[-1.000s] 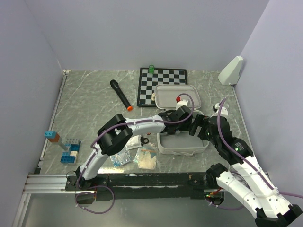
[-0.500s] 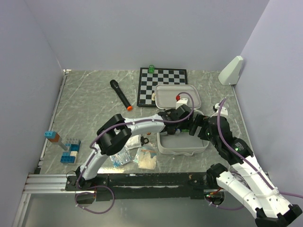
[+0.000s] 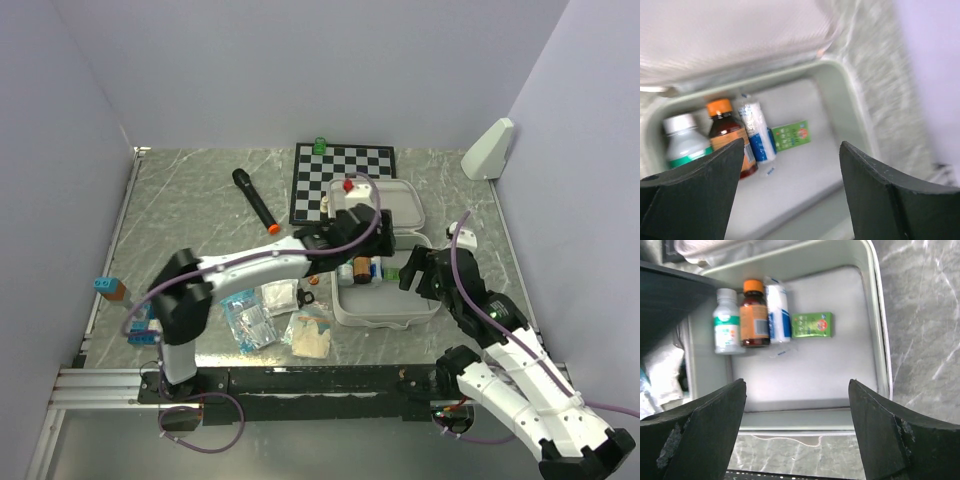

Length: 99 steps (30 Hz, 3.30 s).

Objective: Organize the medicine kit
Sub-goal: Place the medical item at the medicine box, then pick up the medical item at the center of the board, then place the medical item at the medicine box.

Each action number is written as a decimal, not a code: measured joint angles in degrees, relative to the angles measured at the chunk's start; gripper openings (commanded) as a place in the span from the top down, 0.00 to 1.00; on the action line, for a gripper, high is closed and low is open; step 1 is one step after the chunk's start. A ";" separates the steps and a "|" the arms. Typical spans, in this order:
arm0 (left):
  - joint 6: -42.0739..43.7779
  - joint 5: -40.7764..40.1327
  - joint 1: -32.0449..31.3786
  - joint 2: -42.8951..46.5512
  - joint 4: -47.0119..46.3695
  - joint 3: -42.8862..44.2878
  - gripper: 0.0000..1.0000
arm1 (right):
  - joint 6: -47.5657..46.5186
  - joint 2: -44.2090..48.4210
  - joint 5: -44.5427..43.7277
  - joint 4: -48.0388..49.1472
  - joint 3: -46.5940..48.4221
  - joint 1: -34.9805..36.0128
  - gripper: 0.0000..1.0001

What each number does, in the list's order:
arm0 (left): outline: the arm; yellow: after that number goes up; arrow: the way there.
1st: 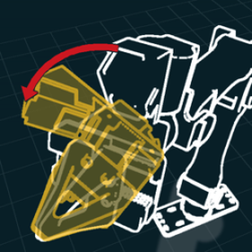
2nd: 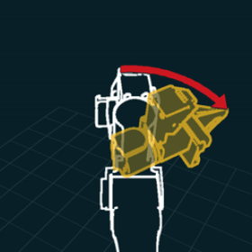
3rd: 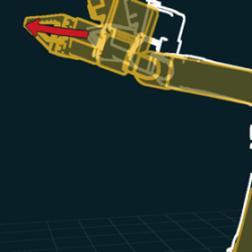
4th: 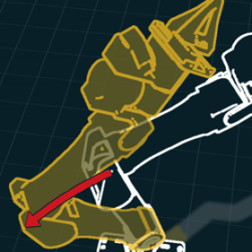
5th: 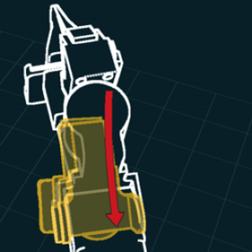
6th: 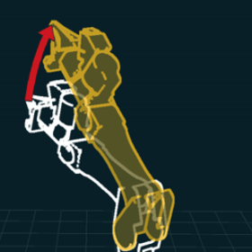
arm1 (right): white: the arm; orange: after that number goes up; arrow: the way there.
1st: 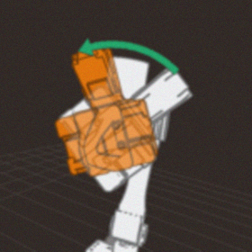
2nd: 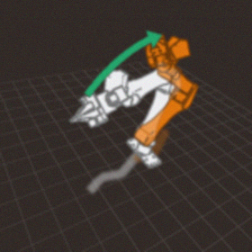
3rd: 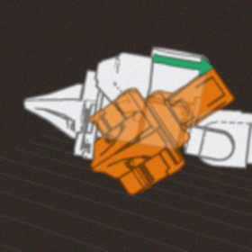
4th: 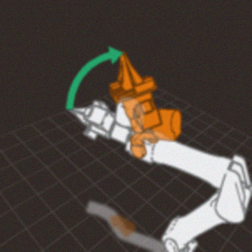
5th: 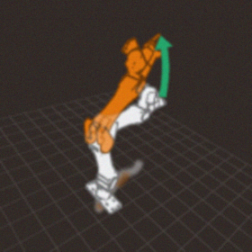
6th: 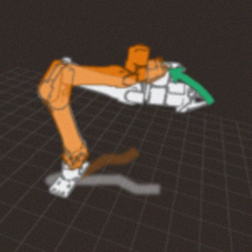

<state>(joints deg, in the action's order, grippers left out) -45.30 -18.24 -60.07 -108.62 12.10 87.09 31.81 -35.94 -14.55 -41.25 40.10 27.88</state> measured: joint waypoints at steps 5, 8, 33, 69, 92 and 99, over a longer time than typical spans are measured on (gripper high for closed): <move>-1.40 -2.40 2.12 13.73 -0.24 -8.07 0.29 | 0.31 -3.52 0.31 1.09 -1.22 0.00 0.18; -2.21 -3.72 5.14 21.57 -0.07 -16.83 0.46 | 0.46 -6.45 0.85 2.45 -1.29 0.00 0.19; 6.16 -3.69 7.85 10.86 7.13 -26.21 0.48 | 0.96 -5.90 3.52 4.94 -2.14 0.00 0.17; 5.95 -5.11 7.10 3.61 10.19 -21.44 0.93 | 0.94 -4.35 5.18 4.83 -2.16 0.00 0.16; 10.64 2.64 0.22 0.28 5.25 4.81 0.99 | -0.33 -0.83 1.44 1.07 1.16 0.00 0.15; 11.78 5.51 -0.83 -10.75 6.16 10.27 0.98 | -0.37 -0.33 0.61 -0.11 1.16 0.00 0.15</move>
<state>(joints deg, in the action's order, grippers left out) -33.52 -12.73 -60.90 -119.37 18.26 97.36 31.44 -36.27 -13.93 -41.36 41.25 27.88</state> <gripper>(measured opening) 0.295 0.852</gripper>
